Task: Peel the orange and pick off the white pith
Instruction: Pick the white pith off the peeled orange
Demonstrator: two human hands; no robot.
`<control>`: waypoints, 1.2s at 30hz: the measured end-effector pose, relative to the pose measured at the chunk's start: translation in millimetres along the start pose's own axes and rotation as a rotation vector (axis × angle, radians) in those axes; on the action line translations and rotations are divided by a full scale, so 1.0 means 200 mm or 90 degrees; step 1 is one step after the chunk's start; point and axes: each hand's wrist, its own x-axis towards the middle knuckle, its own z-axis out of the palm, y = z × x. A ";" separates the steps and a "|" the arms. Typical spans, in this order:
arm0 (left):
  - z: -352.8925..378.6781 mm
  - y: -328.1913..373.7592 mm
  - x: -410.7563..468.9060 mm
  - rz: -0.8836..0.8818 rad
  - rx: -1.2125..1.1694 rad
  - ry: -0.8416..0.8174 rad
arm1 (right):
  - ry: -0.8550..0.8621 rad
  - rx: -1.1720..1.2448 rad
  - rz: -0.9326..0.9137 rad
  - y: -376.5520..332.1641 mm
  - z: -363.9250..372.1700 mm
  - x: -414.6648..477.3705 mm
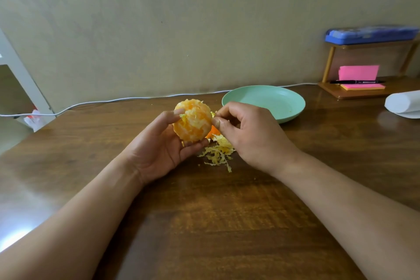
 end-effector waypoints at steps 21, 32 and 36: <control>0.02 -0.02 0.01 -0.013 0.049 -0.014 | 0.098 -0.200 -0.120 0.01 0.00 0.03; 0.02 0.00 0.01 0.014 -0.003 -0.001 | 0.023 -0.003 0.001 -0.05 -0.02 -0.02; 0.03 -0.01 0.01 0.002 -0.003 0.001 | 0.022 -0.058 -0.022 -0.07 0.00 -0.03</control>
